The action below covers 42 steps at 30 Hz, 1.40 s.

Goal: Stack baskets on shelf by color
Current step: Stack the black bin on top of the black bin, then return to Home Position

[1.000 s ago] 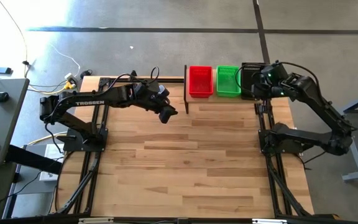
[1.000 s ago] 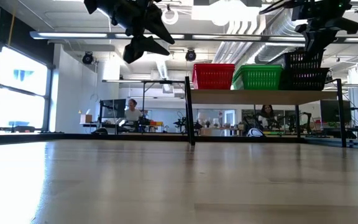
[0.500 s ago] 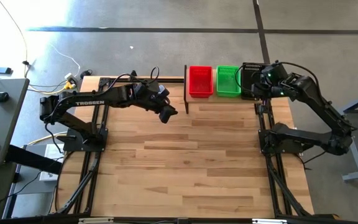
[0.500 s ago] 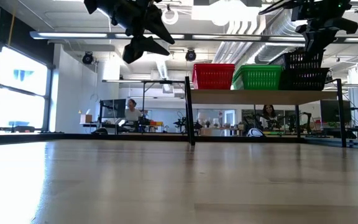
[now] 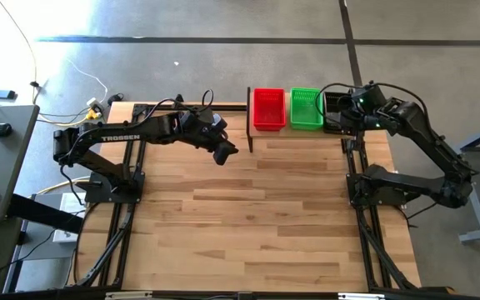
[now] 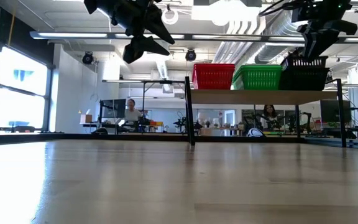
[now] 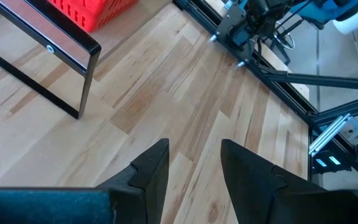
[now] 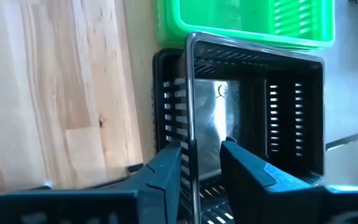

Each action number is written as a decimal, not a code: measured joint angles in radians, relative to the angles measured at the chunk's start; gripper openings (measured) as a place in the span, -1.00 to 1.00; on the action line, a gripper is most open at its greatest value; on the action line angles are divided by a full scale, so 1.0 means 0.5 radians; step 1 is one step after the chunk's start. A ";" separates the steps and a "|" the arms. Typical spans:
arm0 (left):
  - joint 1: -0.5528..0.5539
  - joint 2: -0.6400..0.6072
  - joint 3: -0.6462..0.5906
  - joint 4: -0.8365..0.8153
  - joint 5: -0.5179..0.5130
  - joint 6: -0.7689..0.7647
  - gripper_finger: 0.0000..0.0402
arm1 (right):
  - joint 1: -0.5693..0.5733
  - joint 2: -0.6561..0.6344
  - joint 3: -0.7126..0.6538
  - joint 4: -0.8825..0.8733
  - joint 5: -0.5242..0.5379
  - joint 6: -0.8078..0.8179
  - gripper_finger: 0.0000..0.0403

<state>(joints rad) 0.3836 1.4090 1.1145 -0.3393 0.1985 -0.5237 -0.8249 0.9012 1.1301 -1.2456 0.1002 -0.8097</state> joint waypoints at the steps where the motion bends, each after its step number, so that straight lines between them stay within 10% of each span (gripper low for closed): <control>1: 0.000 0.000 0.000 0.000 0.000 0.002 -0.33 | 0.001 0.000 0.000 -0.001 -0.005 0.008 -0.51; 34: 0.001 0.000 0.000 0.001 0.028 0.008 -0.33 | 0.002 0.038 0.181 -0.044 0.200 0.487 -0.51; 42: -0.010 -0.201 -0.002 -0.001 0.238 0.261 -0.33 | 0.001 0.039 0.445 -0.041 -0.096 0.970 -0.51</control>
<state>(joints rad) 0.3784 1.3086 1.1133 -0.3397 0.3173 -0.3934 -0.8243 0.9207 1.3524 -1.2663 0.0522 -0.3248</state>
